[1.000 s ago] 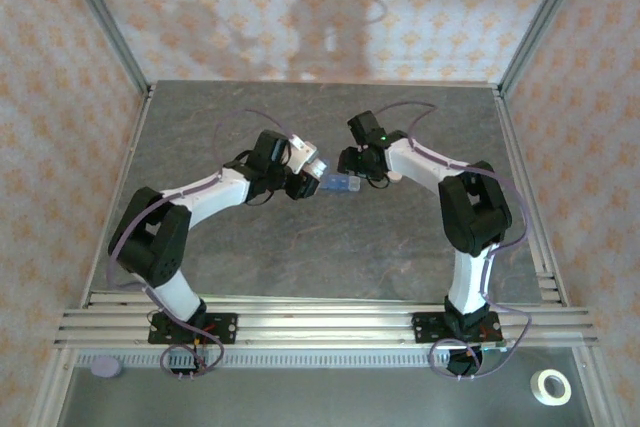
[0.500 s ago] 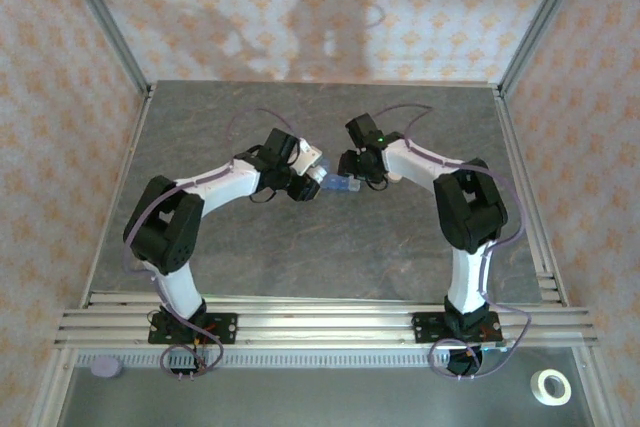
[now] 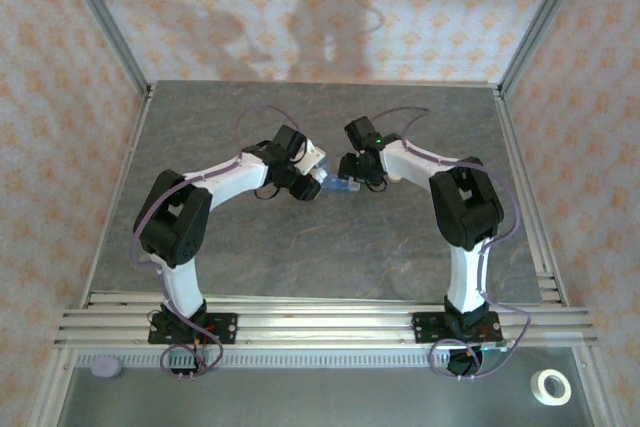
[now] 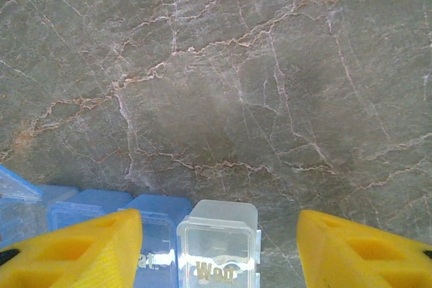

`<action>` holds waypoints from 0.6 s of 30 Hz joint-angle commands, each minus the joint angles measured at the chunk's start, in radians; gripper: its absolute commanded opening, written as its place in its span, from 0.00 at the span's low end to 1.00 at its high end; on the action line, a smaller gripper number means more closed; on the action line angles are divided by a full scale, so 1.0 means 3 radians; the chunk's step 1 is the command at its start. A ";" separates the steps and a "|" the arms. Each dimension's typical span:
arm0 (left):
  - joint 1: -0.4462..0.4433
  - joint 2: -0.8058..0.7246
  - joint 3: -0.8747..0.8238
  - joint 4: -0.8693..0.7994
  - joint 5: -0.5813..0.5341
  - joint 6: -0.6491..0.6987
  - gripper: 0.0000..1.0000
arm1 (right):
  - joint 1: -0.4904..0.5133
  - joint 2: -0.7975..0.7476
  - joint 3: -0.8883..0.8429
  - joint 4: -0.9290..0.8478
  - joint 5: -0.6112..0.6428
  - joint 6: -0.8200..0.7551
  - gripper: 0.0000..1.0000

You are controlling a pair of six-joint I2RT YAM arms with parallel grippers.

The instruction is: Sort the pills into containers

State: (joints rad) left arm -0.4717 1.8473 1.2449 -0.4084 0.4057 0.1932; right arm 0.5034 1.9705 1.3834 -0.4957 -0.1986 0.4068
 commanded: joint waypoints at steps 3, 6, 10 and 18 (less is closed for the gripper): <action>-0.0058 0.0103 0.0222 -0.0340 -0.0229 0.0131 0.00 | 0.0021 0.0022 0.0003 0.0016 0.0074 -0.0001 0.62; -0.0088 0.0146 0.0313 -0.0470 -0.0328 0.0170 0.00 | 0.0020 0.0033 0.0005 0.0016 0.0069 0.0008 0.62; -0.0102 0.0187 0.0389 -0.0562 -0.0385 0.0184 0.00 | 0.0020 0.0043 -0.0002 0.0016 0.0057 0.0018 0.62; -0.0126 0.0341 0.0525 -0.0736 -0.0481 0.0209 0.00 | 0.0022 0.0039 -0.0024 0.0016 0.0051 0.0019 0.62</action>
State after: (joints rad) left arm -0.4980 1.9285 1.3689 -0.5682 0.3008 0.2375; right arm 0.5034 1.9732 1.3830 -0.4923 -0.1989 0.4068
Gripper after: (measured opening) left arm 0.432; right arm 0.616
